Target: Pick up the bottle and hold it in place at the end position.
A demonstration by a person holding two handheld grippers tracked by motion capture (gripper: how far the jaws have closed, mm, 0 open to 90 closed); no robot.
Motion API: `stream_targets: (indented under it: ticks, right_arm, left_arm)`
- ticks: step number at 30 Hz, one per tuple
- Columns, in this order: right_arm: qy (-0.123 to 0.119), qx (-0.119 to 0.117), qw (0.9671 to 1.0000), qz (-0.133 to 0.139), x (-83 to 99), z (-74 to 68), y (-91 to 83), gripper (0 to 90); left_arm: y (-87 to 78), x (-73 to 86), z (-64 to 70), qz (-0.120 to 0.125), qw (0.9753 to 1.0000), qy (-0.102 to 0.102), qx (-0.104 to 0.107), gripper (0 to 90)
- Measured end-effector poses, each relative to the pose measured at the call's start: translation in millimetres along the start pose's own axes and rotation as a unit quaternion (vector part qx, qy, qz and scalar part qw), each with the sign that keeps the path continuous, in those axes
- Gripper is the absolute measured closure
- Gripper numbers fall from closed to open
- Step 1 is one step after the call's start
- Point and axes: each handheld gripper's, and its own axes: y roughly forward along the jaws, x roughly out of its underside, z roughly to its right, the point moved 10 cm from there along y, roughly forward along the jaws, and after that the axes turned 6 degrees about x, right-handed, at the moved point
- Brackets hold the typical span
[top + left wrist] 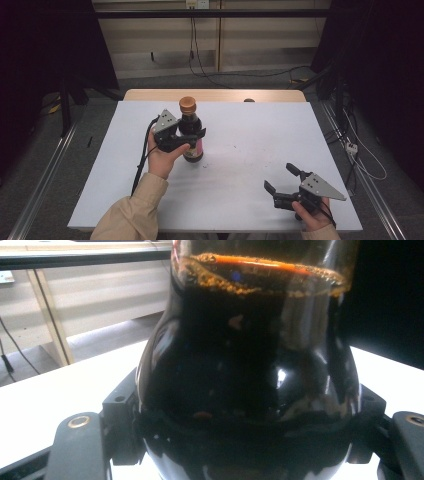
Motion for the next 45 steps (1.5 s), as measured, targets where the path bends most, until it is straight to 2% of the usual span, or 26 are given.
stream_targets:
  ticks: [7,17,23,25,31,33,36,45]
  right_arm:
    - [0.0,0.001,1.0,0.001,-0.2,1.4,-0.9,4.0]
    - [0.002,0.001,1.0,0.003,-0.7,2.3,-1.4,4.0]
    - [0.006,0.001,1.0,0.003,-0.7,2.1,-1.3,4.0]
    - [0.002,0.0,1.0,0.002,-0.3,2.3,-1.3,4.1]
    - [0.003,0.0,1.0,0.002,-0.1,2.4,-1.2,4.1]
    - [0.003,0.0,1.0,0.002,-0.1,2.5,-1.3,4.1]
    - [0.004,-0.001,1.0,0.002,-0.3,2.4,-1.5,4.2]
    - [0.005,-0.001,1.0,0.002,-0.5,2.5,-1.9,4.2]
  left_arm:
    - [12.2,-4.7,7.0,-0.006,0.9999,0.004,0.012,25.5]
    - [34.1,0.5,18.8,-0.019,0.9994,0.008,0.029,25.5]
    - [42.4,4.8,23.2,-0.023,0.9992,0.006,0.031,25.5]
    - [46.2,7.8,26.2,-0.03,0.9989,0.012,0.035,25.5]
    - [51.0,8.6,29.6,-0.03,0.9986,0.013,0.042,25.4]
    - [52.4,8.2,30.4,-0.034,0.9983,0.019,0.044,25.4]
    - [54.2,6.6,32.0,-0.03,0.9983,0.011,0.049,25.4]
    - [60.4,7.5,39.2,-0.031,0.9972,0.032,0.06,25.4]
